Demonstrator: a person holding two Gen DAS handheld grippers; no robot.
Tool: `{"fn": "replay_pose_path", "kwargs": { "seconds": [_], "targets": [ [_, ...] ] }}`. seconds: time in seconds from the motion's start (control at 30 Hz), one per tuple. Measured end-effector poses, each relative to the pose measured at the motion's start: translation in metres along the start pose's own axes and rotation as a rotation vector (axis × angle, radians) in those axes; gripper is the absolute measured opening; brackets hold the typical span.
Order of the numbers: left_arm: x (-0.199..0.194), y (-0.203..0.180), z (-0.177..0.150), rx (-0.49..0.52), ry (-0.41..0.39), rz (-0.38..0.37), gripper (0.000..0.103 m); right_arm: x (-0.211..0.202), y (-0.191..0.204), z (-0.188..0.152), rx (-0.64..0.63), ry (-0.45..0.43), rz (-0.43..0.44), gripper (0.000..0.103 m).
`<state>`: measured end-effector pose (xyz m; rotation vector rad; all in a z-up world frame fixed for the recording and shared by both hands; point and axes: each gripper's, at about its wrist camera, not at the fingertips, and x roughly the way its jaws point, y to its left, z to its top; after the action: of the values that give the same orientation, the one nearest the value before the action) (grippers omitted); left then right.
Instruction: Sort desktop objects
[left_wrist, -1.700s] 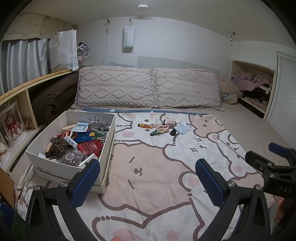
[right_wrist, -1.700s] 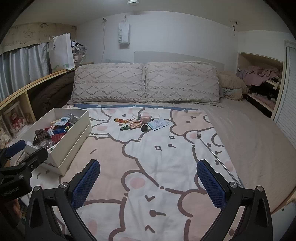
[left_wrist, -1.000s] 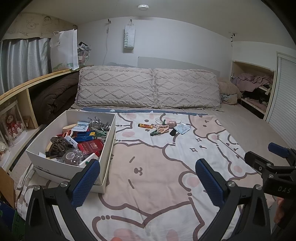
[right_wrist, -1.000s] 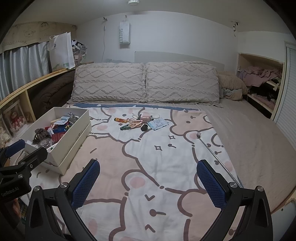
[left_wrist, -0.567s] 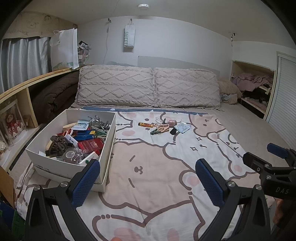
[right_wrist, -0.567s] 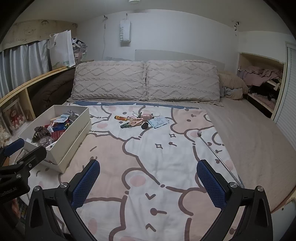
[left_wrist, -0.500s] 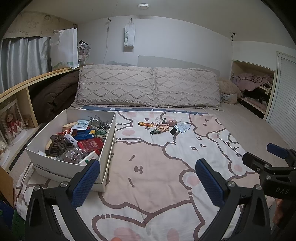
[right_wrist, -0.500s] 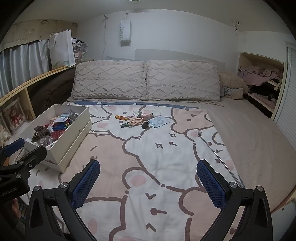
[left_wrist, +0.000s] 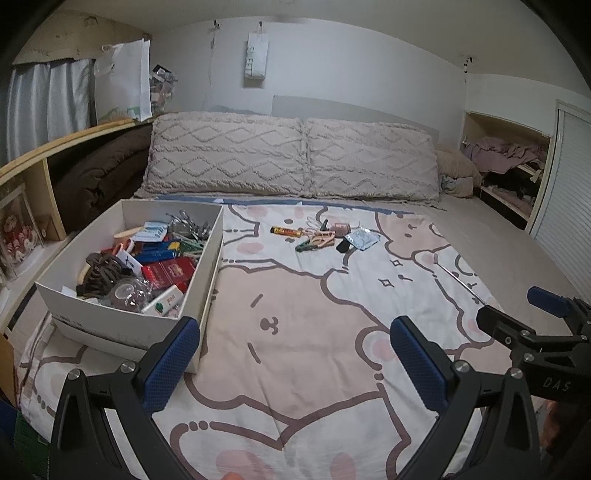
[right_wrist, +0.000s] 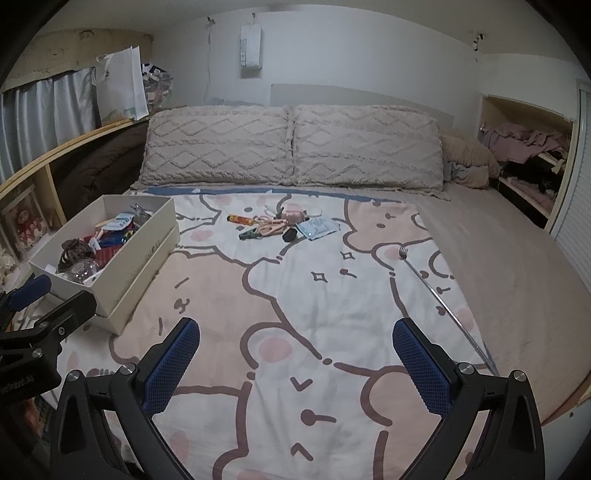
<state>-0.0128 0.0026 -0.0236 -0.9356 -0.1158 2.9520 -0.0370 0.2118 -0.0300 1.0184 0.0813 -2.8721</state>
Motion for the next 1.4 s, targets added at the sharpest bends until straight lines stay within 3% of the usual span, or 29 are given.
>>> {"fn": "replay_pose_path", "kwargs": {
  "seconds": [0.37,0.7,1.1,1.4],
  "targets": [
    [0.045,-0.001,-0.012,-0.014,0.107,-0.048,0.103,0.038,-0.004,-0.008,0.012,0.085,0.0,0.103],
    [0.097,-0.011,-0.015,-0.009,0.224,-0.03,0.103,0.093,-0.017,-0.016,0.043,0.199,-0.001,0.103],
    [0.167,-0.029,0.0,-0.015,0.358,-0.047,0.103,0.155,-0.037,-0.013,0.066,0.326,0.0,0.103],
    [0.226,-0.036,0.03,-0.018,0.434,-0.068,0.103,0.205,-0.051,0.01,0.075,0.396,0.007,0.103]
  ]
}}
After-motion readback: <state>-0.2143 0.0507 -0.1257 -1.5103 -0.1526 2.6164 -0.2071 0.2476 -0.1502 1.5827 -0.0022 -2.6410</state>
